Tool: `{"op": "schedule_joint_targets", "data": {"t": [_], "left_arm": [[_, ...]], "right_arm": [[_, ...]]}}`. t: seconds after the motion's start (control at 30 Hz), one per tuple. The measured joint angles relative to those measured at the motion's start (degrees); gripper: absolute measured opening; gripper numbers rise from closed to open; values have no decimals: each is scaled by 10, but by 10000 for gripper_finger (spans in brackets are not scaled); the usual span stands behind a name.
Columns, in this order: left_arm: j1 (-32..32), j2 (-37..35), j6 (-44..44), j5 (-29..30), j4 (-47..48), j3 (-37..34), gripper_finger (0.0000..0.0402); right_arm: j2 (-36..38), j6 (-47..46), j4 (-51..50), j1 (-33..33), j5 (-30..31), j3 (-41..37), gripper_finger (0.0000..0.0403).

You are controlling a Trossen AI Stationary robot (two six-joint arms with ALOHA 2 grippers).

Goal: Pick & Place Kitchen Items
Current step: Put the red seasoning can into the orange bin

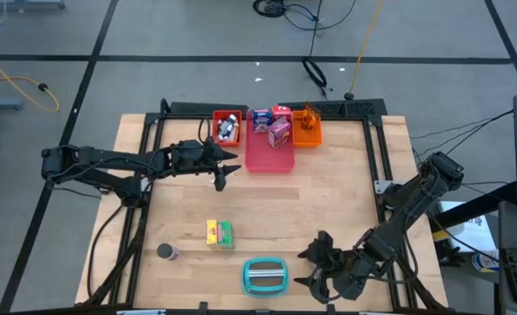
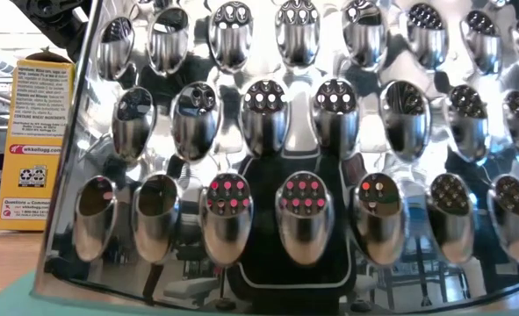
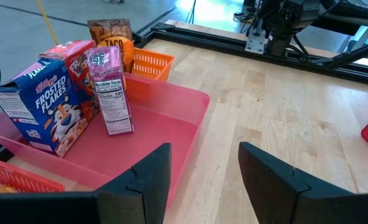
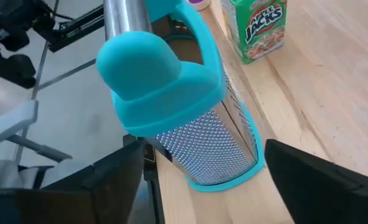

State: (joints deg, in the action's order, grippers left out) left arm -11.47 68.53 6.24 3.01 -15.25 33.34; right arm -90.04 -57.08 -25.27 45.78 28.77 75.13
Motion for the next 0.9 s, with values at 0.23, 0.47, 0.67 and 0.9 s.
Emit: {"op": "schedule_joint_targets", "data": {"t": [0.23,0.47,0.67,0.9], "left_arm": [[0,0,0,0,0,0,186],[0,0,0,0,0,0,186],[0,0,0,0,0,0,186],[0,0,0,0,0,0,186]], "right_arm": [[0,-95,-77,2,15,0,357],[0,-155,-113,2,13,0,358],[-18,-226,-135,4,4,0,358],[-46,-311,-182,4,-62,0,358]]}}
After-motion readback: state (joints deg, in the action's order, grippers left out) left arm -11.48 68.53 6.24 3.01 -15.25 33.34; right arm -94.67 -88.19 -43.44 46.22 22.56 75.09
